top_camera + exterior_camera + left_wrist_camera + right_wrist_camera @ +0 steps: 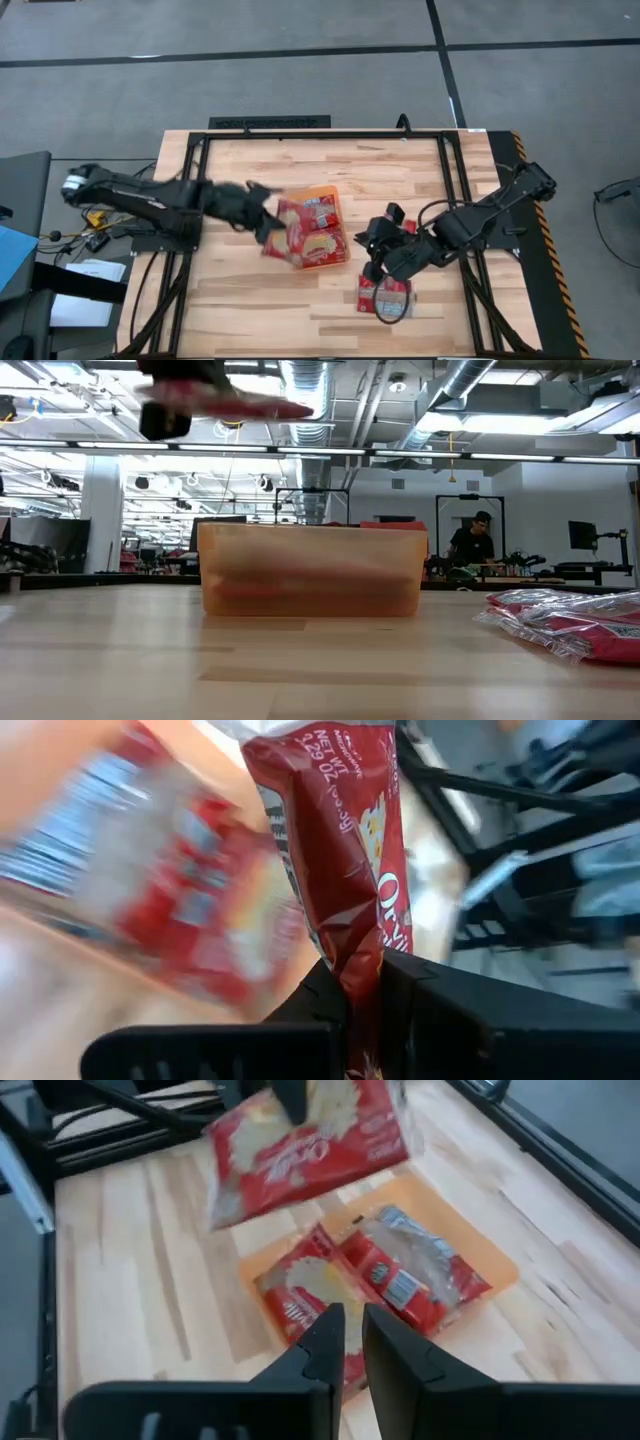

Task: Sort popcorn bags into baskets
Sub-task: Put the red popcorn bag into the orange bin

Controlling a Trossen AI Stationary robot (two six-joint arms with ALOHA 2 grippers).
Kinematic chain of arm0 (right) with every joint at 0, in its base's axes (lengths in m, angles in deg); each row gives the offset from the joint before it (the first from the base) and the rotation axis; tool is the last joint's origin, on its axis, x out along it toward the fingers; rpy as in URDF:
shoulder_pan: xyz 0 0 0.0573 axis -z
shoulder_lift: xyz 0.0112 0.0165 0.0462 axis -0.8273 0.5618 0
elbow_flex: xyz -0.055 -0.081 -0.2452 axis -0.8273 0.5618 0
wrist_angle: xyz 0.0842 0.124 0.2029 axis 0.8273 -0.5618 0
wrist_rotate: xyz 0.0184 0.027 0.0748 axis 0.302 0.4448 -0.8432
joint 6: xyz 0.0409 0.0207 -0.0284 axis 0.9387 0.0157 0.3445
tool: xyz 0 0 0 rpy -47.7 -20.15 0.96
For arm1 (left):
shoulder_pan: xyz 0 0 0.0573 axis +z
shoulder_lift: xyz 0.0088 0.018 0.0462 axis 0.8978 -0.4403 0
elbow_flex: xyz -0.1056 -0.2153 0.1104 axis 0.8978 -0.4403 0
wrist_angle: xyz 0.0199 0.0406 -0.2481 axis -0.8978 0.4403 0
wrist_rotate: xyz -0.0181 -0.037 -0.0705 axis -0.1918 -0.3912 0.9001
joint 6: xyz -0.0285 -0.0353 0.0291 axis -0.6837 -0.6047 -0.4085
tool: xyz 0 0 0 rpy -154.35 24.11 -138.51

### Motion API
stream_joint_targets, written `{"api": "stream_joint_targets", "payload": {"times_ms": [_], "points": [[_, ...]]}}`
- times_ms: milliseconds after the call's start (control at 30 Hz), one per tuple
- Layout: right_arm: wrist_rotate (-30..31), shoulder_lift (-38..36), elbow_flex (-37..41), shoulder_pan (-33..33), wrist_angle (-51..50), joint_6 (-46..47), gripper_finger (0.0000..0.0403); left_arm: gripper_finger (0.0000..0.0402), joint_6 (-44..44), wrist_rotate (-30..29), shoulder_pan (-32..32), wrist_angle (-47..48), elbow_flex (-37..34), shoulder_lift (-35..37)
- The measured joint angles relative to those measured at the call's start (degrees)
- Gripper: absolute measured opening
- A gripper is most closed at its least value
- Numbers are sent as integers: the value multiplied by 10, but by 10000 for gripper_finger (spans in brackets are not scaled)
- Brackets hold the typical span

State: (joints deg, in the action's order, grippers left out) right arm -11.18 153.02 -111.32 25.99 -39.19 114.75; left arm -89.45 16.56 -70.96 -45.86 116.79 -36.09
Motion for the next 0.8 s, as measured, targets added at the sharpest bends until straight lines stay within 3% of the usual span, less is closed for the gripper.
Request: {"api": "stream_joint_targets", "payload": {"times_ms": [233, 400, 600, 800], "points": [[0, -1, -1, 34, -1, 17, 65, 3, 154, 127, 177, 19, 0, 6], [0, -1, -1, 50, -8, 26, 65, 3, 255, 197, 253, 39, -1, -10], [0, -1, -1, 56, -14, 48, 65, 3, 337, 235, 296, 43, 3, -49], [1, -1, -1, 56, -18, 38, 65, 4, 423, 231, 312, 90, 73, -104]]}}
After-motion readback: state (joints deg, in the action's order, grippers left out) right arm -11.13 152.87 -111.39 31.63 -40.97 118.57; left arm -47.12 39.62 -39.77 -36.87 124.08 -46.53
